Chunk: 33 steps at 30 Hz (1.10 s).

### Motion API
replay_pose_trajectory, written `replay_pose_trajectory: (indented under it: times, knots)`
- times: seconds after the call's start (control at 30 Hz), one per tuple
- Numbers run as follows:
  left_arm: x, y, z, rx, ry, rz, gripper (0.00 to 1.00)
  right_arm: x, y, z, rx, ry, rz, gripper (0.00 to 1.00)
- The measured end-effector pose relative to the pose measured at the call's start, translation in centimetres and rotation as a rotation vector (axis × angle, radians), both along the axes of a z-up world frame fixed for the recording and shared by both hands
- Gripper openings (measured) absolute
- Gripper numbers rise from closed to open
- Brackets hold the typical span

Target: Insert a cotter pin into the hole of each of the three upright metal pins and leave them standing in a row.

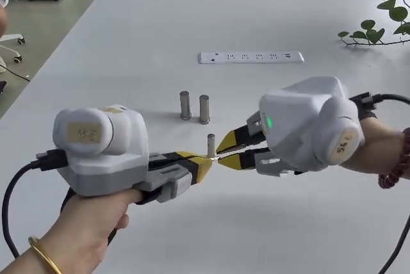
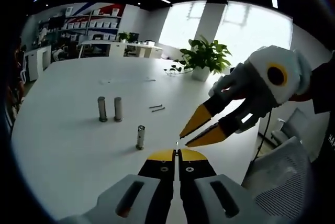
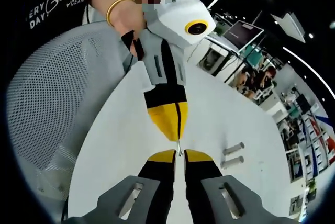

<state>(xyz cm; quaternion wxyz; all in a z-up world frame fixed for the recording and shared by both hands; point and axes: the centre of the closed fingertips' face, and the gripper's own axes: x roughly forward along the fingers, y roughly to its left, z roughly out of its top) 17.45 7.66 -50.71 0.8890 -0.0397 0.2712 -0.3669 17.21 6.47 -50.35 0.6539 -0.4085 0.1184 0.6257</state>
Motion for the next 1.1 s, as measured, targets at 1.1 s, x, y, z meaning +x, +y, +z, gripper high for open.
replay_pose_trajectory:
  times: [1.1]
  knots:
    - [-3.9,-1.9,-0.2,0.171,-0.263,-0.409,0.00,-3.9,-2.5,-1.4,0.071,0.486,-0.093,0.10]
